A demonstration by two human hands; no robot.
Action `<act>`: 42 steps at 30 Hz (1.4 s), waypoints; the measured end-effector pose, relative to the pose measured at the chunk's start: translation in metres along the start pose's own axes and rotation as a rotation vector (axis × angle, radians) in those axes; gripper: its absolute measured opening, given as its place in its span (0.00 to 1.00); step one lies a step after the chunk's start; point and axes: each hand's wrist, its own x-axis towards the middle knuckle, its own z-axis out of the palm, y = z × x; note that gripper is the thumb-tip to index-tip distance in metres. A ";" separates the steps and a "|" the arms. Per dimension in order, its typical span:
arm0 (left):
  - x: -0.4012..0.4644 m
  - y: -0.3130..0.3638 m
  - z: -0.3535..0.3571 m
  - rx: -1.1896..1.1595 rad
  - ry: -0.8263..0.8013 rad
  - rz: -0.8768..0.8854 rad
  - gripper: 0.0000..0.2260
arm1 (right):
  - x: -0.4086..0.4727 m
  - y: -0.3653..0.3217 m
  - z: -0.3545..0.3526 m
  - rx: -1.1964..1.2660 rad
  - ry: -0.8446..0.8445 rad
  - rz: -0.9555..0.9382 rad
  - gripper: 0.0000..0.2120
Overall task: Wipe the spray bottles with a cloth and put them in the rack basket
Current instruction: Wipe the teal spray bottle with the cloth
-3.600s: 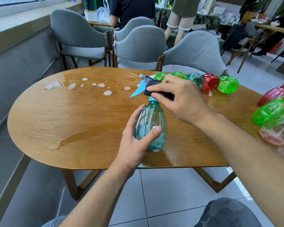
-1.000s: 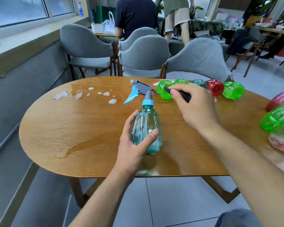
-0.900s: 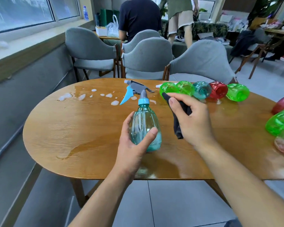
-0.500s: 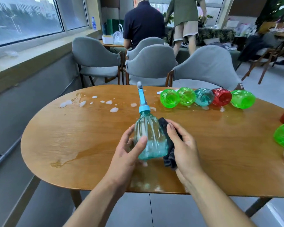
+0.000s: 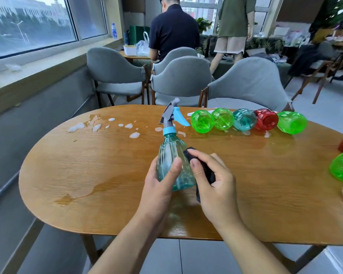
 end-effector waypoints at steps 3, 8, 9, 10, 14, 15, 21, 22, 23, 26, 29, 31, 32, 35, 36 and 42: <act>-0.001 0.004 0.003 -0.049 -0.062 0.002 0.25 | 0.003 0.004 -0.002 0.108 0.049 0.112 0.10; -0.005 0.004 -0.002 -0.024 -0.093 0.036 0.33 | 0.001 0.005 -0.003 0.186 0.056 0.196 0.10; -0.007 0.001 -0.003 -0.014 -0.091 0.040 0.36 | -0.001 0.004 -0.002 0.161 0.056 0.182 0.10; -0.009 -0.001 -0.003 -0.006 -0.091 0.038 0.37 | -0.003 0.003 -0.001 0.133 0.068 0.158 0.10; -0.014 -0.001 -0.004 0.027 -0.041 0.073 0.33 | -0.009 -0.003 -0.001 0.053 0.060 0.034 0.11; -0.014 0.000 -0.005 0.039 -0.032 0.088 0.33 | -0.011 -0.005 0.000 0.031 0.035 0.017 0.11; -0.026 -0.003 -0.008 0.159 -0.076 0.105 0.38 | -0.020 -0.003 0.001 0.010 0.040 0.047 0.10; -0.028 -0.003 -0.008 0.171 -0.078 0.111 0.38 | -0.021 -0.001 -0.001 0.001 0.031 0.046 0.10; -0.029 -0.005 -0.009 0.181 -0.078 0.114 0.37 | -0.022 -0.001 -0.003 -0.020 0.024 0.039 0.10; -0.033 -0.006 -0.012 0.238 -0.086 0.141 0.38 | -0.016 -0.009 -0.008 -0.157 0.084 -0.070 0.11; -0.038 -0.008 -0.011 0.286 -0.141 0.169 0.41 | 0.014 -0.023 -0.016 -0.332 0.167 -0.251 0.11; -0.041 -0.008 -0.011 0.299 -0.187 0.176 0.42 | 0.037 -0.032 -0.020 -0.485 0.162 -0.318 0.11; -0.042 -0.007 -0.012 0.301 -0.201 0.180 0.42 | 0.045 -0.035 -0.021 -0.558 0.139 -0.332 0.12; -0.039 -0.005 -0.015 0.293 -0.174 0.202 0.40 | 0.048 -0.041 -0.016 -0.611 -0.091 -0.396 0.11; -0.038 -0.005 -0.015 0.288 -0.155 0.215 0.40 | 0.046 -0.042 -0.014 -0.586 -0.203 -0.421 0.11; -0.041 -0.005 -0.011 0.297 -0.198 0.217 0.39 | 0.065 -0.047 -0.023 -0.693 0.007 -0.399 0.11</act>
